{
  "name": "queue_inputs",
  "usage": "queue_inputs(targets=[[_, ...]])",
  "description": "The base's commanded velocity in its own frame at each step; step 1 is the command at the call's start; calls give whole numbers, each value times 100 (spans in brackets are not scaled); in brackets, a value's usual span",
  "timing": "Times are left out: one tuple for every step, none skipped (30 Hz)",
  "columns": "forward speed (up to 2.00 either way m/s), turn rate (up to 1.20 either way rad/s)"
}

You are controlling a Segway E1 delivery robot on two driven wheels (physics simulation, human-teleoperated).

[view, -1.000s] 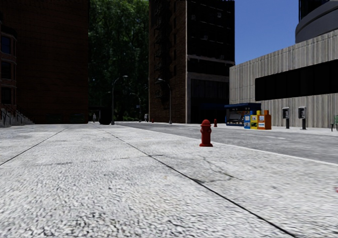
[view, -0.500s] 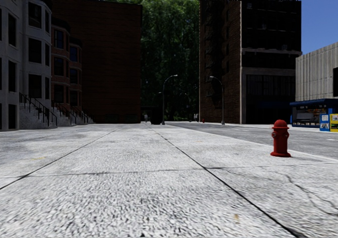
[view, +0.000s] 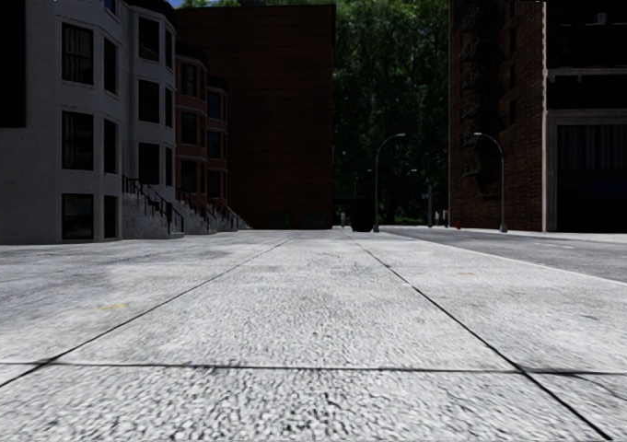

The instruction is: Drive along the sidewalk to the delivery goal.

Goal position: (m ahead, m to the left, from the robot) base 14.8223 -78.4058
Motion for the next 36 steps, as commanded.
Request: queue_inputs(targets=[[200,44],[200,0],[200,0],[200,0],[200,0],[200,0],[200,0],[200,0],[200,0],[200,0],[200,0],[200,0],[200,0],[200,0],[200,0],[200,0],[200,0],[200,0],[200,0],[200,0],[200,0],[200,0],[200,0],[200,-65],[199,-89],[199,-21],[199,-21],[199,0],[199,0],[199,0],[199,0],[199,0],[199,0],[199,0],[199,0],[199,0]])
